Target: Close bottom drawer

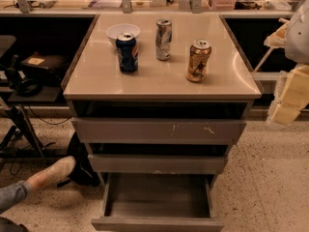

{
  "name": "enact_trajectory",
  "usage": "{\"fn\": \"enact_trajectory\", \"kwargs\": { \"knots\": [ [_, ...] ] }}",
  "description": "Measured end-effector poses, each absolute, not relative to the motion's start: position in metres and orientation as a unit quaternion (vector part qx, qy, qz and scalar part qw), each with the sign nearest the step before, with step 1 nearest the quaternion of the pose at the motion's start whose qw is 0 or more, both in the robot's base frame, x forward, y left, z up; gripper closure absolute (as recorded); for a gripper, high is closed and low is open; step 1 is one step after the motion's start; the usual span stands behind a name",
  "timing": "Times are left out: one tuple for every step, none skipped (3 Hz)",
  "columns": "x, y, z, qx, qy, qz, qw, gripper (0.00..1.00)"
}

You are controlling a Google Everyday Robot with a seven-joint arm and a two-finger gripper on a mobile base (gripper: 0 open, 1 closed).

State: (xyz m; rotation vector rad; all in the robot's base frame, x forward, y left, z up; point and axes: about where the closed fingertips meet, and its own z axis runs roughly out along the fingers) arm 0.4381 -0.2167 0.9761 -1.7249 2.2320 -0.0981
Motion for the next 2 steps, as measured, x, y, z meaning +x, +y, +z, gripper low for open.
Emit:
{"fn": "enact_trajectory", "kwargs": {
  "knots": [
    [0.437, -0.214, 0.977, -0.607, 0.777, -0.038, 0.163, 0.00],
    [0.415, -0.196, 0.968, -0.628, 0.753, -0.038, 0.192, 0.00]
  ]
}}
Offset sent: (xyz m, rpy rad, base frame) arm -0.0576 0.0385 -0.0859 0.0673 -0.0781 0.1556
